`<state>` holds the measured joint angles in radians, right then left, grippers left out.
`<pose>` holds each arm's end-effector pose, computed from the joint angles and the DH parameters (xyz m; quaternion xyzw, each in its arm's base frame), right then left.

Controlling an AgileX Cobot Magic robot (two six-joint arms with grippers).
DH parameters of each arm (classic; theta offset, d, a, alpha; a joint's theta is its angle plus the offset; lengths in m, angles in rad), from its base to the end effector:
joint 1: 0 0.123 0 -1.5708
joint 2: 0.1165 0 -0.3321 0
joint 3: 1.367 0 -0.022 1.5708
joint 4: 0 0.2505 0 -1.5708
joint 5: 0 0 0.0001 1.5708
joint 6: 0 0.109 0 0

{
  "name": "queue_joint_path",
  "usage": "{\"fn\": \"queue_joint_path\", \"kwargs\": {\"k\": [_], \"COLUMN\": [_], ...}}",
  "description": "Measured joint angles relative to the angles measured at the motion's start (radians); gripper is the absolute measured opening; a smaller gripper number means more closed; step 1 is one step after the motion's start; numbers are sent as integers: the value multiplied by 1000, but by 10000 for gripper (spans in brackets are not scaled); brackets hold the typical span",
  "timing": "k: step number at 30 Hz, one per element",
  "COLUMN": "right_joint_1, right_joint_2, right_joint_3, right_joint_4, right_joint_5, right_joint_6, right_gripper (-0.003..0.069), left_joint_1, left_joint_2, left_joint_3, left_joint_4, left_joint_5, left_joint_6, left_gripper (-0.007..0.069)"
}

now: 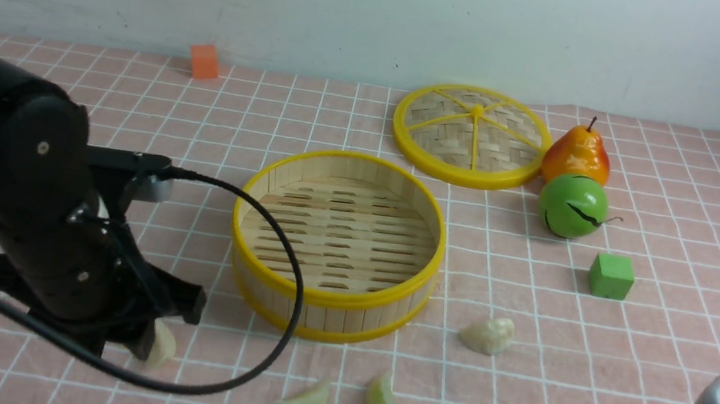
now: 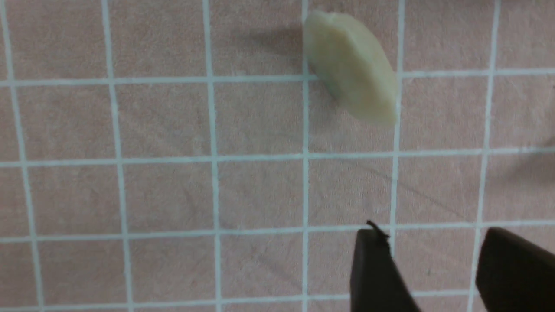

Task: Put the dumplings into the steamer on the table with the pink tablecloth.
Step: 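Reach for and grasp a dumpling on the table with the left gripper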

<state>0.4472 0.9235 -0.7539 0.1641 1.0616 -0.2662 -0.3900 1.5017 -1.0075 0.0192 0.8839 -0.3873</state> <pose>0.1091 0.0696 0.3128 -0.3177 0.9210 0.0972 0.2032 0.2638 -0.1067 0.2710 0.0063 0.9902 -0.0453 0.1322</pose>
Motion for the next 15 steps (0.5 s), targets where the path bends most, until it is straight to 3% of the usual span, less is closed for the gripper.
{"fn": "queue_joint_path", "kwargs": {"k": [3, 6, 15], "right_joint_1": [46, 56, 56], "right_joint_2": [0, 0, 0], "right_joint_3": [0, 0, 0], "right_joint_4": [-97, -142, -149], "right_joint_5": [-2, -7, -53], "right_joint_6": [85, 116, 130], "right_gripper": [-3, -3, -1], "left_joint_1": [-1, -1, 29], "left_joint_2": [58, 107, 227], "left_joint_3": [-1, -1, -13], "left_joint_4": [-13, -30, -8], "left_joint_5": [-60, -115, -285], "left_joint_6": [-42, -68, -196], "left_gripper": [479, 525, 510]}}
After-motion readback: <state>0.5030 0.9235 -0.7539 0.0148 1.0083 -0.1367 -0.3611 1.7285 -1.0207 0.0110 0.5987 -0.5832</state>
